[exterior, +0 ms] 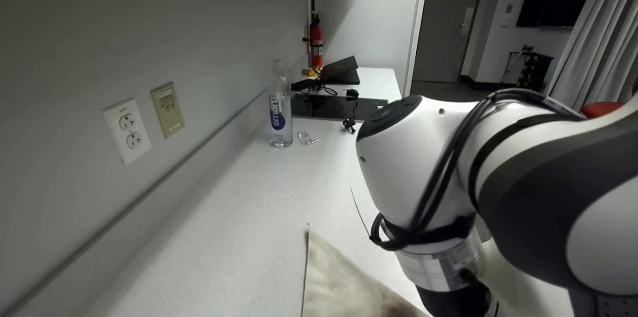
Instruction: Fold the cloth on the table
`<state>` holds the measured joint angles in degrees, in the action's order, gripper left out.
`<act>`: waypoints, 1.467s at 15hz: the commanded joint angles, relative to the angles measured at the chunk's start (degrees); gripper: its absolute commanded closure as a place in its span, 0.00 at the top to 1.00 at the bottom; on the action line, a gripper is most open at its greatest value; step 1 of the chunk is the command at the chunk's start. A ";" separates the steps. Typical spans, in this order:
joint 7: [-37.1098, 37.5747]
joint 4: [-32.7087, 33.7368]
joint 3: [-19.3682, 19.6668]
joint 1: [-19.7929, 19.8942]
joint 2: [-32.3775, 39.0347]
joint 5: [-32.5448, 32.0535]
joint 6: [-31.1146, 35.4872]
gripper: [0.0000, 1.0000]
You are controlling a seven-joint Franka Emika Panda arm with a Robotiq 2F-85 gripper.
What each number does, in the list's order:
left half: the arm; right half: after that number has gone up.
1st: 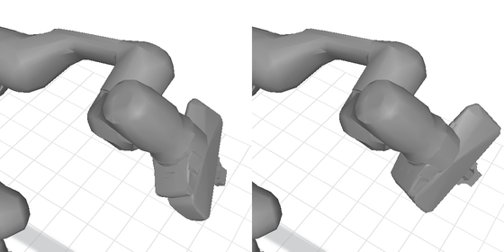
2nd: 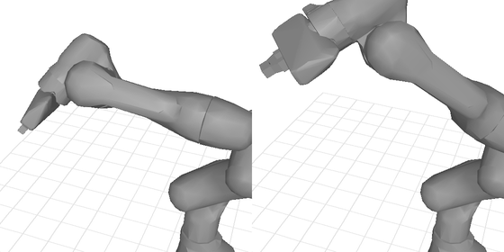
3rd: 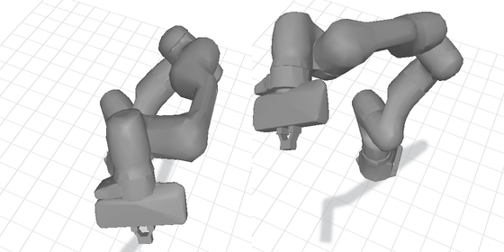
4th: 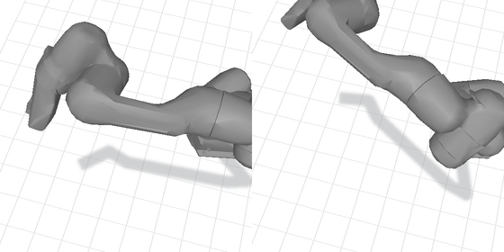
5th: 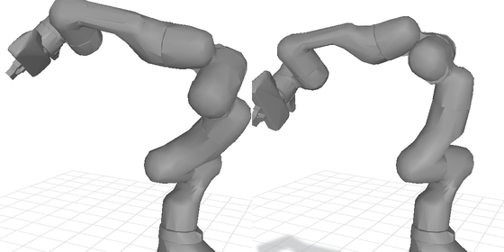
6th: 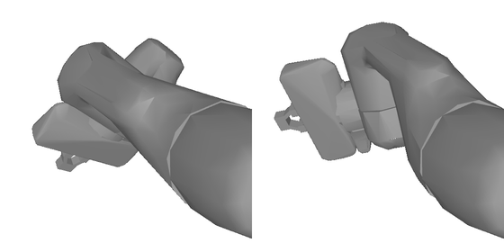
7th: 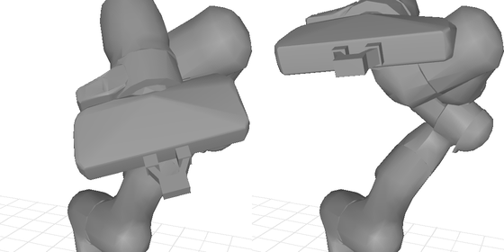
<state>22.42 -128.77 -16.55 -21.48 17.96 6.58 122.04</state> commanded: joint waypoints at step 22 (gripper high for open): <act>10.78 12.07 10.05 2.16 5.09 -10.20 9.95 0.01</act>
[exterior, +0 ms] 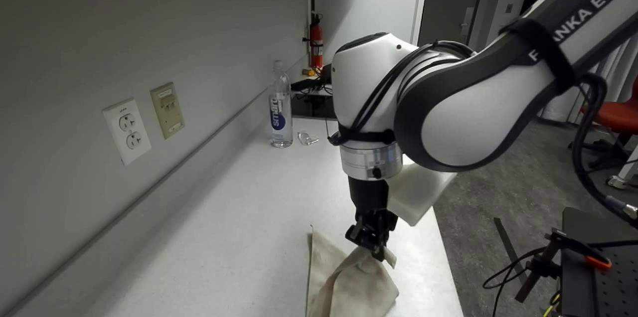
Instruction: Fold the cloth on the table
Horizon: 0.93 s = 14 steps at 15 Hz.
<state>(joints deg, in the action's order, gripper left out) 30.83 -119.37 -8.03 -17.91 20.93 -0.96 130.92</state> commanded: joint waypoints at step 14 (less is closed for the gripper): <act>4.45 7.76 3.62 -3.46 6.78 -7.96 4.79 0.52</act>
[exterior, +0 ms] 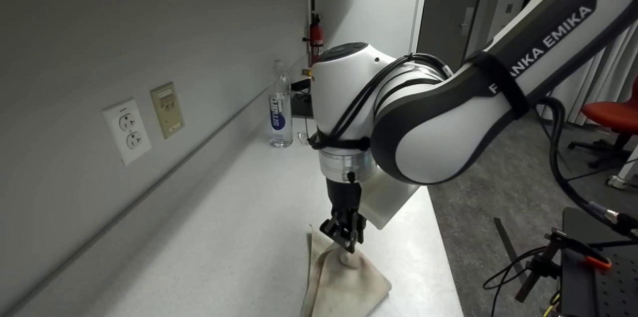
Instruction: Fold the cloth on the table
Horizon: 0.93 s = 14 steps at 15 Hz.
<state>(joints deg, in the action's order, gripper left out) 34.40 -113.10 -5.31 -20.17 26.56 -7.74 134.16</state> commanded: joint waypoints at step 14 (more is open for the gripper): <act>0.94 -6.37 -0.68 -3.40 -7.19 -2.64 4.48 1.00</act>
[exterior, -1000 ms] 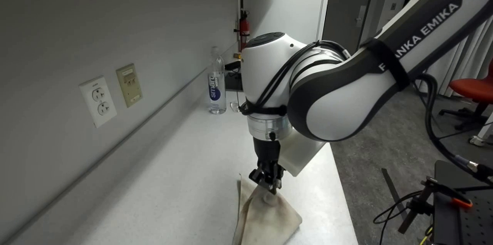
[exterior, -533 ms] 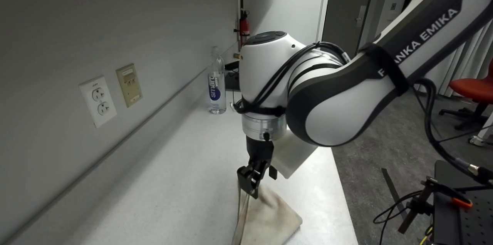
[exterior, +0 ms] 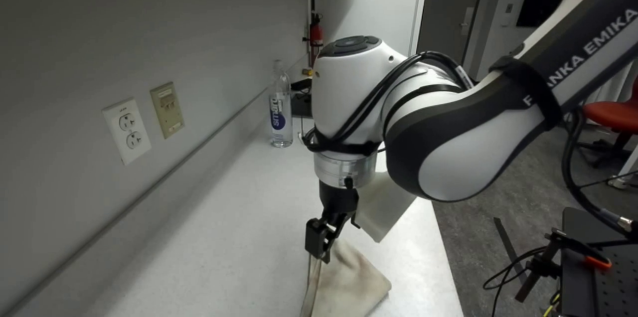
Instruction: Fold the cloth on the table
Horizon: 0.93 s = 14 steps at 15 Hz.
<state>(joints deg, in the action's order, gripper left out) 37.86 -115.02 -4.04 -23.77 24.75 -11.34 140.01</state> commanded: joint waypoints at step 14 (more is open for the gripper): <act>-14.72 -18.88 -11.10 1.42 -28.05 -0.21 -2.91 1.00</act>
<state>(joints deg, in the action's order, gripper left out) 25.69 -129.73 -12.98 -23.68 2.74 -11.35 136.16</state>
